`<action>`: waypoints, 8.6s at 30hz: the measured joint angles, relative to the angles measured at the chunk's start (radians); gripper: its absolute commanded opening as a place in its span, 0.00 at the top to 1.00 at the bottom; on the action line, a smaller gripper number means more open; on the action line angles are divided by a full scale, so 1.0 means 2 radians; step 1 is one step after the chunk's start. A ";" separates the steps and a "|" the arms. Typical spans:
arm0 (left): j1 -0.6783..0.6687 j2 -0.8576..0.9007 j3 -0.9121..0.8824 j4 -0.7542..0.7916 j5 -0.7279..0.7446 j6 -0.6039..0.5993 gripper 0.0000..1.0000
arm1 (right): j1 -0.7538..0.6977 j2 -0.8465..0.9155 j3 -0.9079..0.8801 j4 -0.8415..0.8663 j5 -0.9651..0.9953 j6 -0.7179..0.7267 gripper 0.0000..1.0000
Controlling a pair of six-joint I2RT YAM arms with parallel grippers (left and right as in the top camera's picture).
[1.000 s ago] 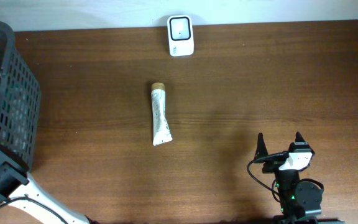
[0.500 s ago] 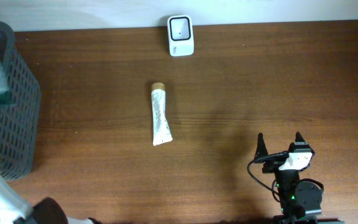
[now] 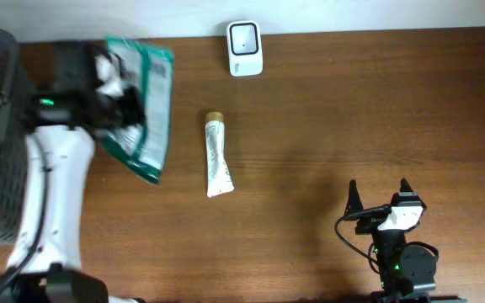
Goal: Scan the item barcode
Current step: 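Lift the green-white packet with the left gripper and lay it beside the tube, then reach the left gripper into the basket and grasp the green-lidded jar, then carry the green-lidded jar with the left gripper and set it right of the tube, then reach the left gripper into the basket toward the orange box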
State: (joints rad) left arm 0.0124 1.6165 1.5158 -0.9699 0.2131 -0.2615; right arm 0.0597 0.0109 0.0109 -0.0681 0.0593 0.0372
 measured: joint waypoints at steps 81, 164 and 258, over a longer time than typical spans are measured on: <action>0.441 0.179 0.056 -0.064 -0.240 0.039 0.16 | 0.000 0.000 0.000 0.000 0.000 0.000 0.02; -0.378 0.555 0.634 -0.260 -0.069 0.095 0.33 | 0.000 0.000 0.000 0.000 0.000 0.000 0.02; 0.351 0.333 0.194 0.079 -0.153 0.118 0.46 | 0.000 0.000 0.000 0.000 0.000 0.000 0.02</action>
State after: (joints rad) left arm 0.7136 2.2829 1.9034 -0.8116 -0.0933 -0.0254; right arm 0.0597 0.0109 0.0109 -0.0681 0.0593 0.0372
